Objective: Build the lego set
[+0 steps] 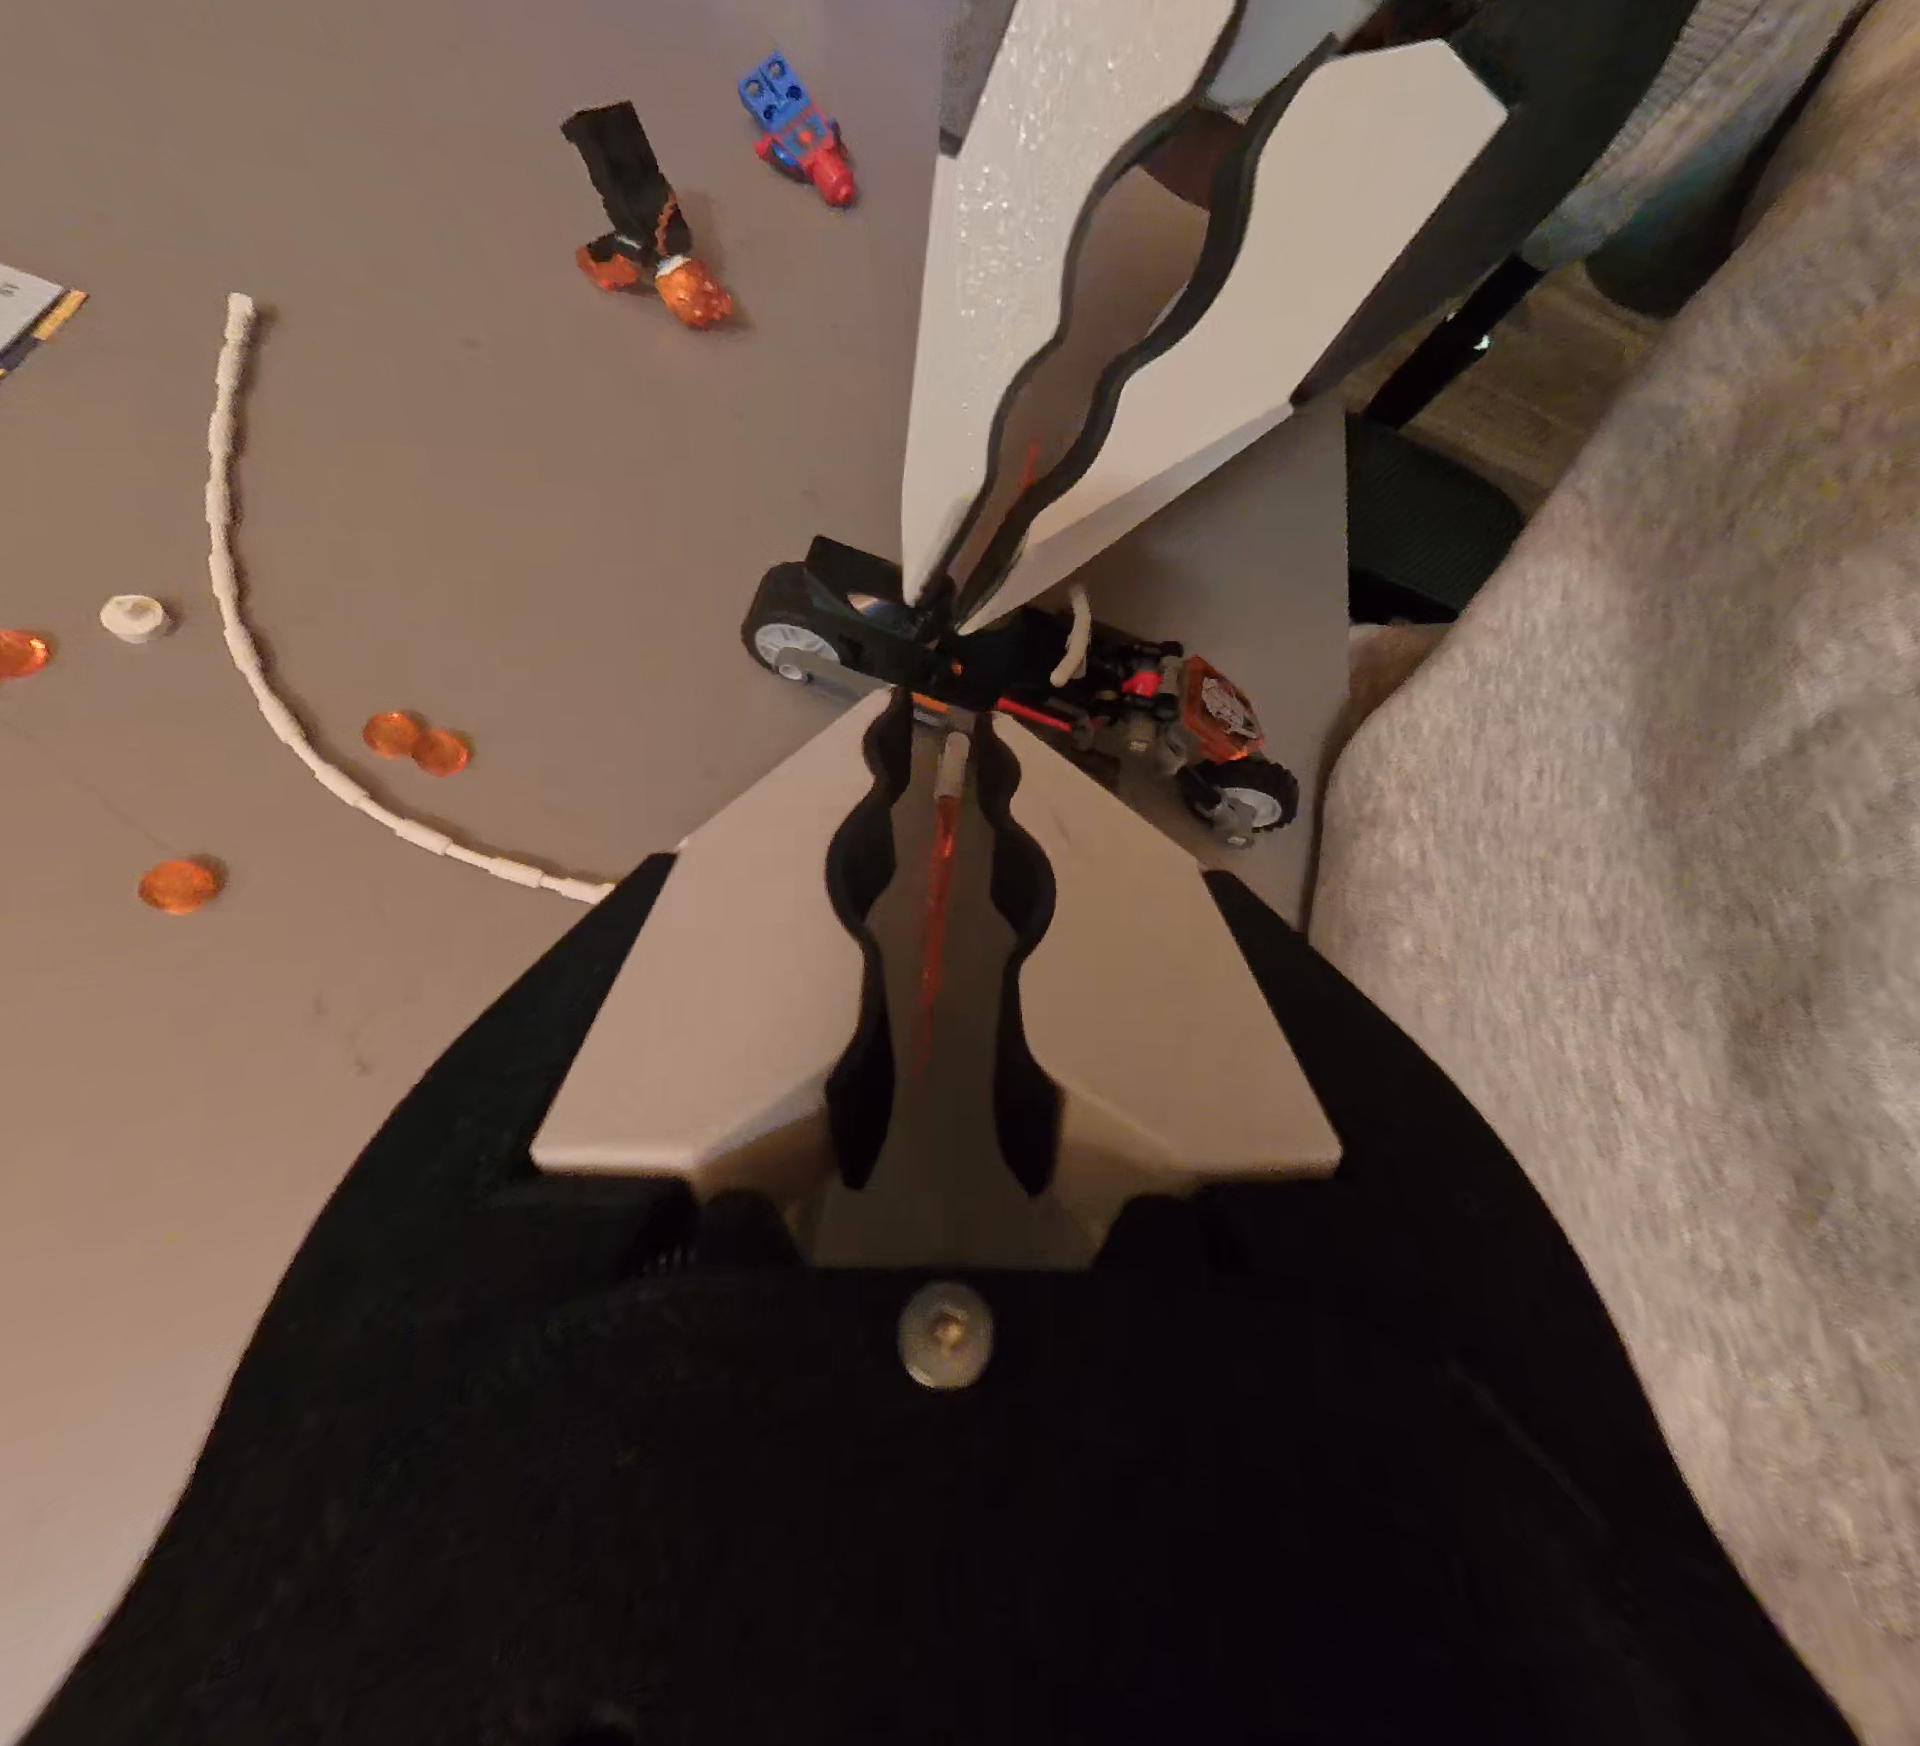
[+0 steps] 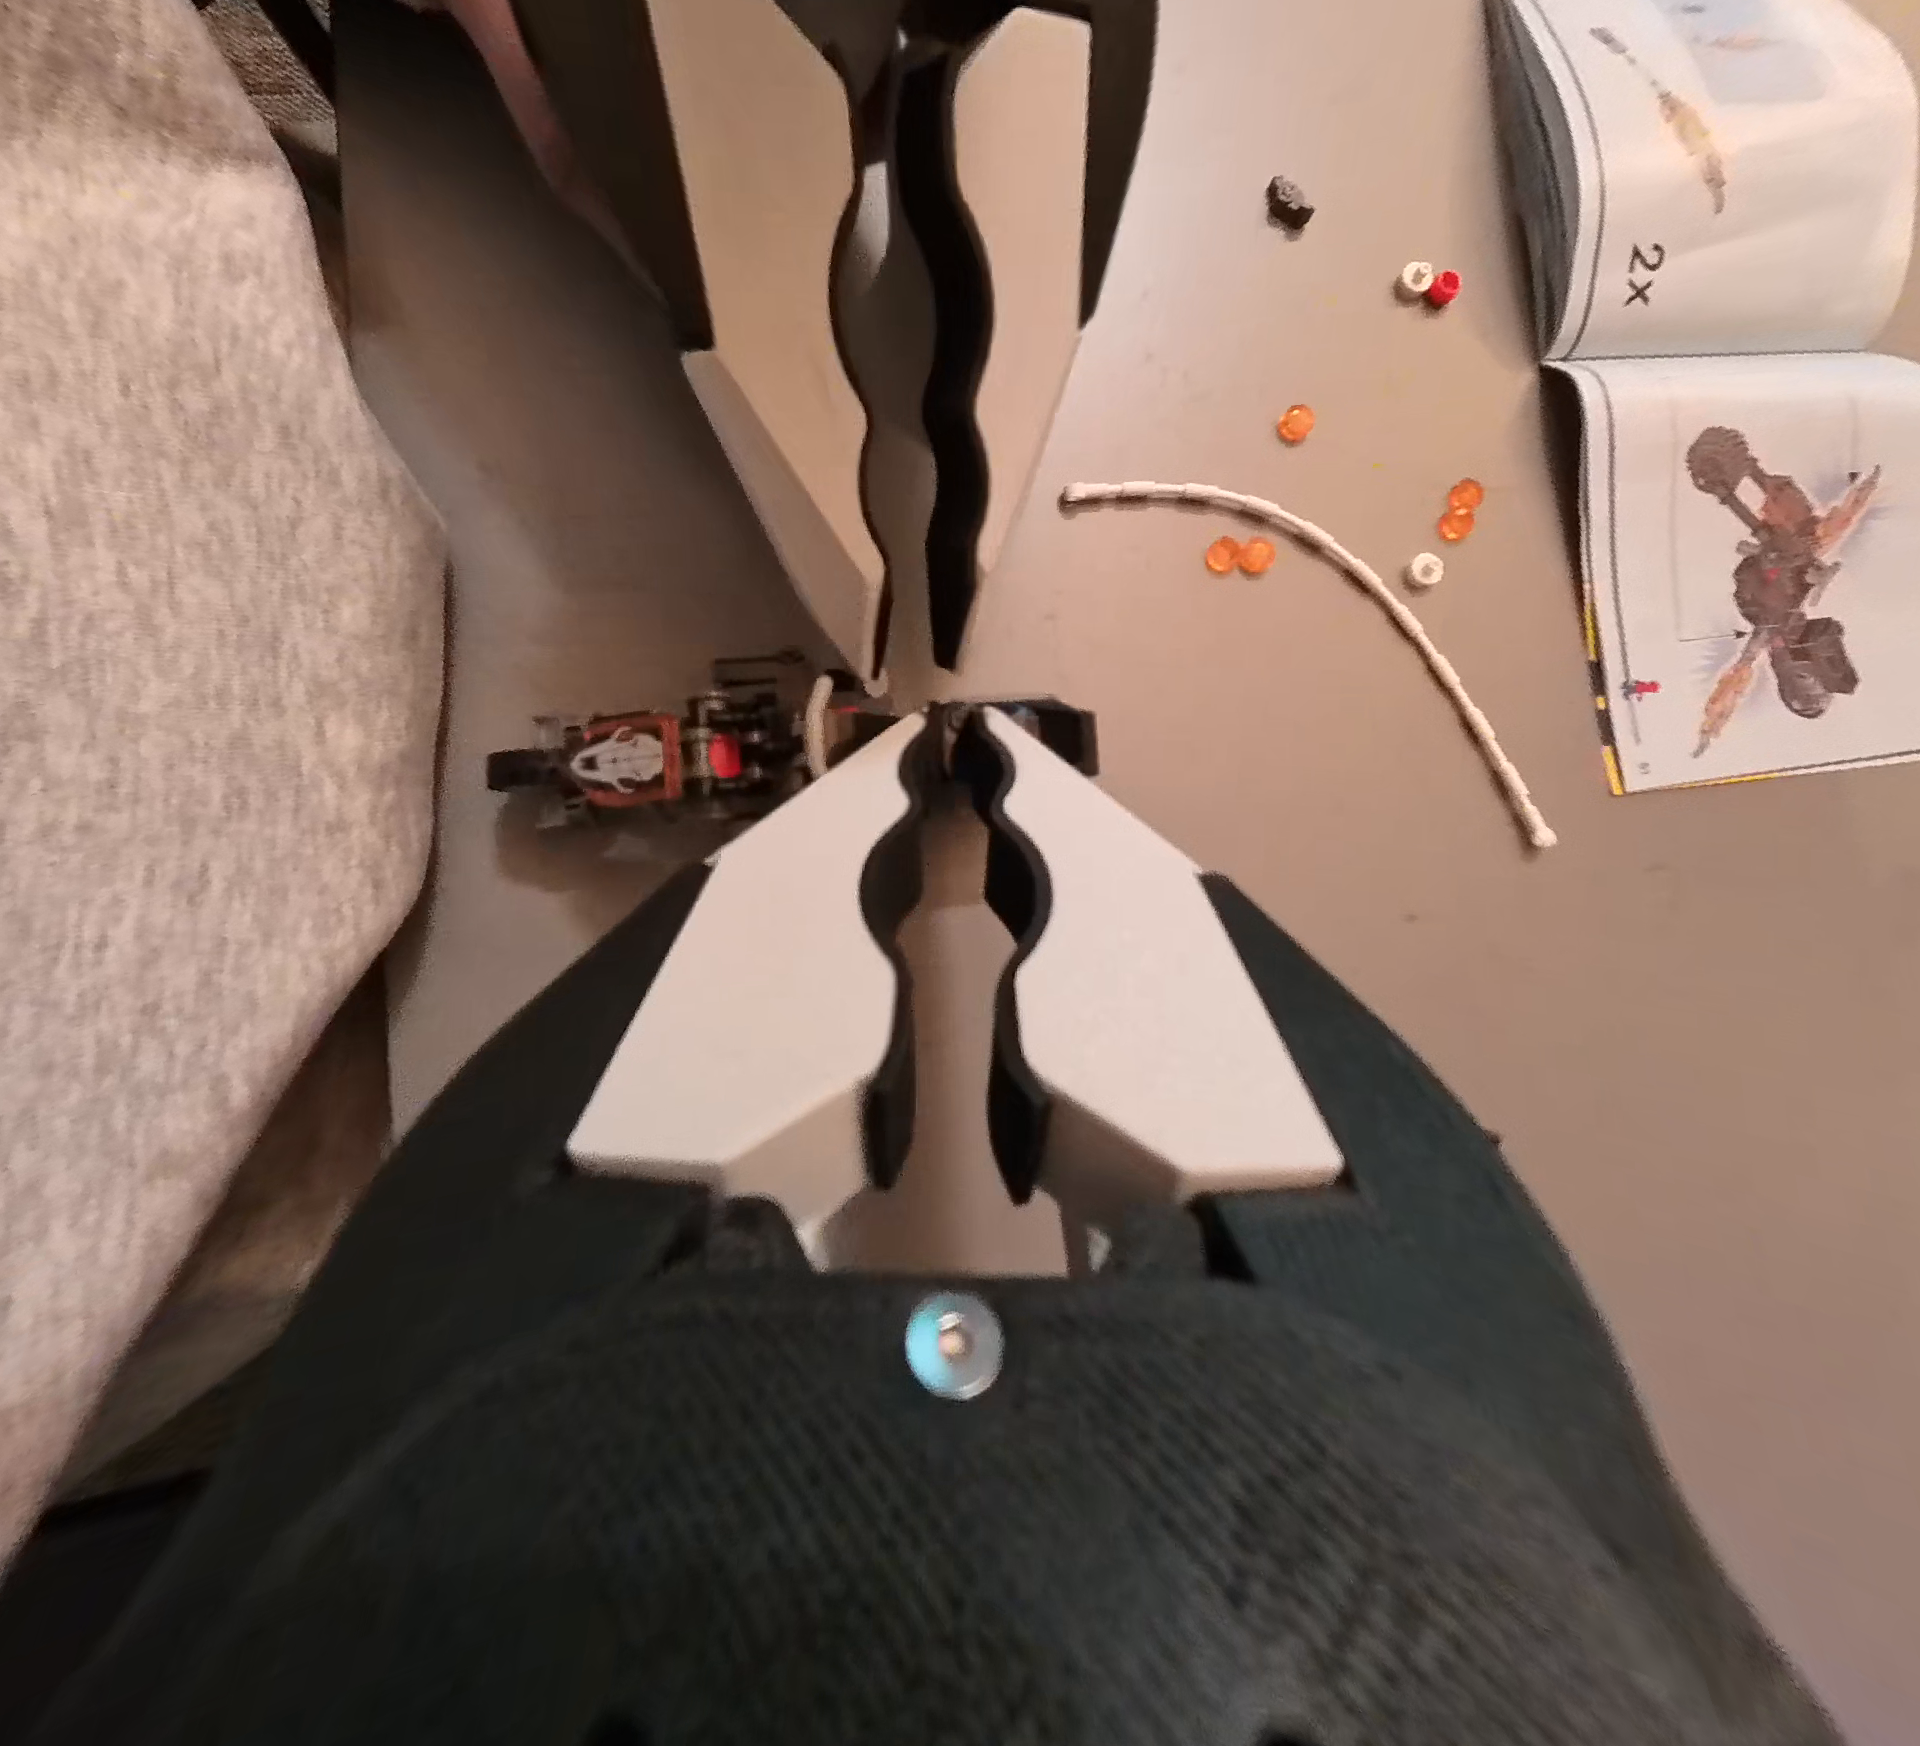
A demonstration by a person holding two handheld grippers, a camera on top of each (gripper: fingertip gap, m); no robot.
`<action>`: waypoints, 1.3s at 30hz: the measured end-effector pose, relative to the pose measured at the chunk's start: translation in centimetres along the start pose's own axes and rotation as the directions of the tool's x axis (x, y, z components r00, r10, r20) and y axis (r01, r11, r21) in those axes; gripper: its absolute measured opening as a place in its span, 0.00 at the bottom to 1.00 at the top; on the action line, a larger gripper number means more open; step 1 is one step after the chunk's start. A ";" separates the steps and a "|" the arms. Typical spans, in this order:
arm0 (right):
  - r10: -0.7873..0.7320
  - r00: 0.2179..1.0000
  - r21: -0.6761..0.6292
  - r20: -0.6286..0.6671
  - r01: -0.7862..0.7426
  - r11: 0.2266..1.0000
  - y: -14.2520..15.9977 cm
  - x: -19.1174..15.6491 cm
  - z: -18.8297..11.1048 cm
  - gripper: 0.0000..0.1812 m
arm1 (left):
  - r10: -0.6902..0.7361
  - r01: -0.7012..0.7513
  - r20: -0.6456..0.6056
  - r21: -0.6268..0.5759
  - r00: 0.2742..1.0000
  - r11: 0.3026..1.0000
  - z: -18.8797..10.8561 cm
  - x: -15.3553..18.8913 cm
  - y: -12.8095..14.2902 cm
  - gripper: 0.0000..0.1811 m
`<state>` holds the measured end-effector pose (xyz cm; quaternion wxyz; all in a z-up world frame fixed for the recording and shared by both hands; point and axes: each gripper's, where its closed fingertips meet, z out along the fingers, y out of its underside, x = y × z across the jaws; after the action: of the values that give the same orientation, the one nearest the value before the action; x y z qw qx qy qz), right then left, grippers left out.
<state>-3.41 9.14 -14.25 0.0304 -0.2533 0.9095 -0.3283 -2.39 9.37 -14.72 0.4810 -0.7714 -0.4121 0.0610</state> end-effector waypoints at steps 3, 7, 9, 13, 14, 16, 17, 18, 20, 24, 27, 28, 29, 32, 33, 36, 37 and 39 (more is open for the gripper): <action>-0.009 1.000 0.009 0.002 0.009 1.000 -0.2 -0.3 0.1 0.01 | -0.009 0.009 -0.017 0.012 1.000 1.000 0.1 0.2 -0.2 0.06; 0.008 1.000 0.022 0.010 -0.009 1.000 -0.4 -0.3 0.2 0.01 | -0.013 0.013 -0.018 0.017 1.000 1.000 0.0 0.1 -0.3 0.06; 0.028 0.999 0.032 0.019 -0.029 0.999 -0.4 -0.2 0.2 0.01 | -0.017 0.018 -0.021 0.021 1.000 1.000 0.0 0.1 -0.3 0.06; 0.050 0.998 0.055 0.024 -0.051 0.997 -0.5 -0.2 0.2 0.01 | -0.025 0.026 -0.024 0.019 0.999 0.999 0.0 0.1 -0.3 0.06; 0.052 0.998 0.059 0.025 -0.054 0.997 -0.5 -0.2 0.2 0.01 | -0.025 0.025 -0.023 0.019 0.999 1.000 0.0 0.0 -0.3 0.06; 0.055 0.998 0.065 0.024 -0.057 0.996 -0.6 -0.2 0.2 0.01 | -0.024 0.024 -0.018 0.017 1.000 1.000 0.0 0.0 -0.3 0.06; 0.056 0.998 0.068 0.024 -0.057 0.996 -0.6 -0.1 0.2 0.01 | -0.024 0.024 -0.016 0.017 1.000 1.000 0.0 0.0 -0.2 0.06; 0.056 0.998 0.070 0.023 -0.058 0.996 -0.7 -0.1 0.2 0.01 | -0.024 0.024 -0.015 0.016 1.000 1.000 0.0 0.0 -0.2 0.06; 0.057 0.998 0.074 0.019 -0.058 0.996 -0.7 -0.1 0.2 0.01 | -0.026 0.026 -0.014 0.016 1.000 1.000 0.0 -0.1 -0.2 0.06; 0.064 0.998 0.085 0.016 -0.066 0.994 -0.8 -0.1 0.2 0.02 | -0.033 0.033 -0.011 0.011 0.999 0.999 0.0 -0.2 -0.1 0.06; 0.097 0.995 0.082 -0.022 -0.095 0.992 -0.7 0.8 -0.5 0.18 | -0.050 0.049 0.022 0.026 0.998 0.998 -0.2 -0.8 -0.3 0.08; 0.118 0.992 0.120 -0.036 -0.113 0.986 -1.1 1.4 -1.1 0.21 | -0.058 0.057 0.026 0.042 0.998 0.998 -0.4 -0.9 -0.4 0.09; 0.146 0.988 0.182 -0.045 -0.135 0.974 -1.9 2.0 -2.0 0.21 | -0.065 0.064 0.022 0.062 0.998 0.996 -0.6 -1.0 -0.6 0.09; 0.250 0.963 0.412 -0.098 -0.190 0.891 -4.1 4.8 -5.4 0.20 | -0.096 0.097 -0.013 0.145 0.995 0.985 -1.6 -1.0 -1.4 0.10; 0.287 0.950 0.484 -0.122 -0.195 0.853 -4.5 5.7 -6.5 0.20 | -0.113 0.116 -0.031 0.178 0.993 0.977 -2.0 -1.1 -1.7 0.10; 0.389 0.906 0.653 -0.170 -0.193 0.733 -4.2 7.9 -8.4 0.16 | -0.173 0.194 -0.099 0.268 0.980 0.944 -3.3 -1.4 -2.6 0.10; 0.418 0.892 0.689 -0.169 -0.196 0.697 -3.8 8.3 -8.5 0.16 | -0.193 0.220 -0.118 0.287 0.974 0.932 -3.6 -1.6 -2.7 0.10; 0.465 0.873 0.733 -0.151 -0.217 0.645 -2.6 8.7 -8.0 0.14 | -0.219 0.250 -0.135 0.304 0.966 0.919 -3.9 -1.9 -2.9 0.11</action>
<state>-11.61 7.88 -5.41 0.0348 0.0134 0.7413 -0.6702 -3.35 5.97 -10.96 0.6225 -0.6307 -0.4623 0.0306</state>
